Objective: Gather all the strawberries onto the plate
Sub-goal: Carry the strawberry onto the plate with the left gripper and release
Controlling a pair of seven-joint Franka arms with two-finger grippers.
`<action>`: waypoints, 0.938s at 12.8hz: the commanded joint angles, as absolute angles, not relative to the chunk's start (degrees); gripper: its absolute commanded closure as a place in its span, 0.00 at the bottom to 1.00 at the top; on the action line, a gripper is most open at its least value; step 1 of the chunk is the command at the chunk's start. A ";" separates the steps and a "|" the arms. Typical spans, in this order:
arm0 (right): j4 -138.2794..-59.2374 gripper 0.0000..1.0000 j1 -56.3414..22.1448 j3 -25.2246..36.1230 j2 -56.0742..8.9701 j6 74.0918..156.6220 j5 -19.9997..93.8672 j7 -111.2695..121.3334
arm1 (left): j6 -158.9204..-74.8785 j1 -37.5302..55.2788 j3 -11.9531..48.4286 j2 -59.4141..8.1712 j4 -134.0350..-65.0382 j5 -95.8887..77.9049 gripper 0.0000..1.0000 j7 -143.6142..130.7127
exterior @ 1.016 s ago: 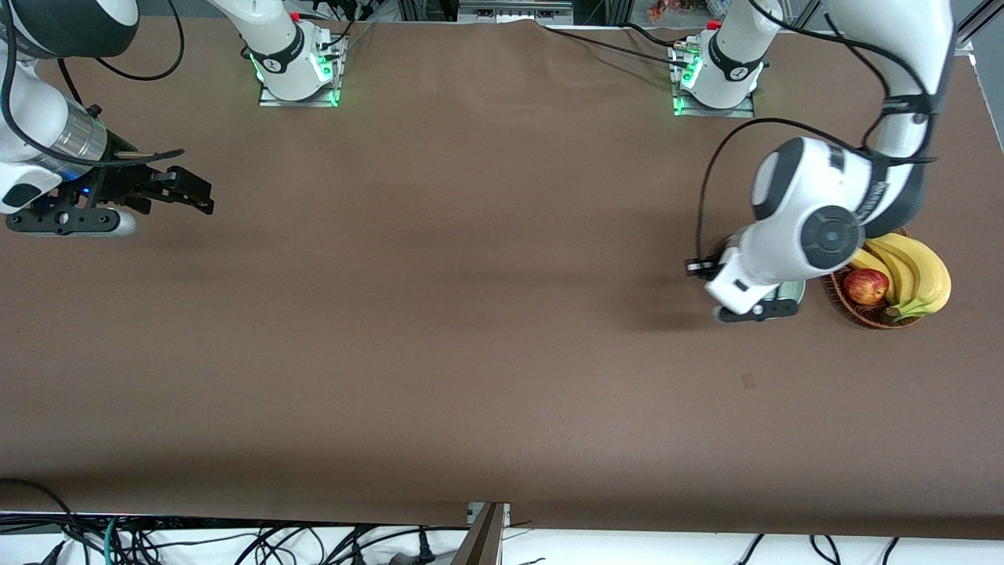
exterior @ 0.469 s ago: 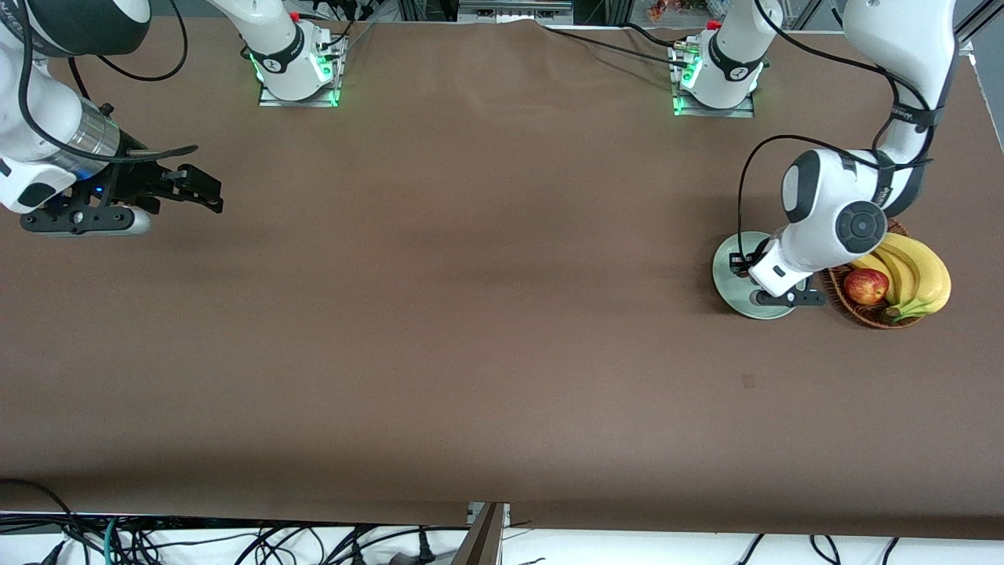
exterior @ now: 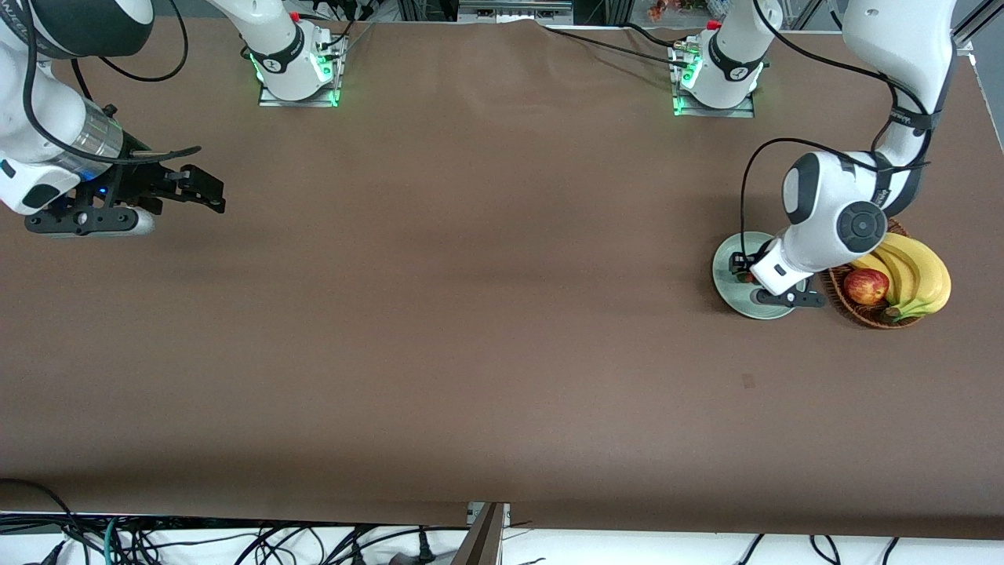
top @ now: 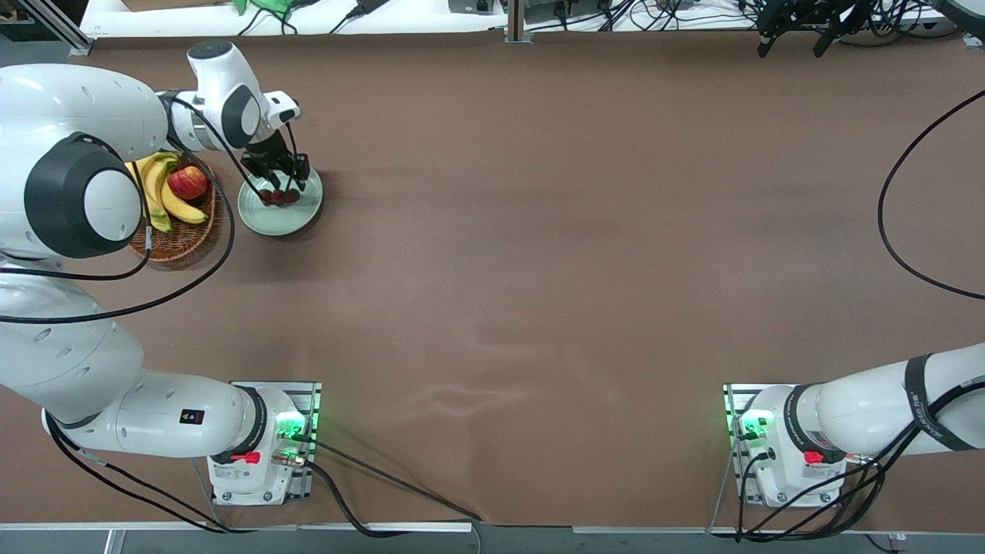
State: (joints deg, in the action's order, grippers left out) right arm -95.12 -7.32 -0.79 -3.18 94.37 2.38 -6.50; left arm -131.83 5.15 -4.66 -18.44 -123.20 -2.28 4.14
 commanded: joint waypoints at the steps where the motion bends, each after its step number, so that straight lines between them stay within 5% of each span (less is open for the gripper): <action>1: -94.83 0.00 -7.91 -0.88 -3.51 94.31 2.29 -6.15 | -121.76 5.02 -5.27 -13.55 -117.36 -3.60 0.00 6.42; 7: -94.83 0.00 -8.35 -0.88 -4.04 94.57 2.29 -6.15 | -108.82 4.57 -4.57 -2.65 -111.28 -3.52 0.00 5.72; 12: -94.92 0.00 -9.14 -0.88 -4.04 94.31 2.29 -6.68 | -93.89 2.56 -0.11 -1.85 -98.46 -3.60 0.00 4.05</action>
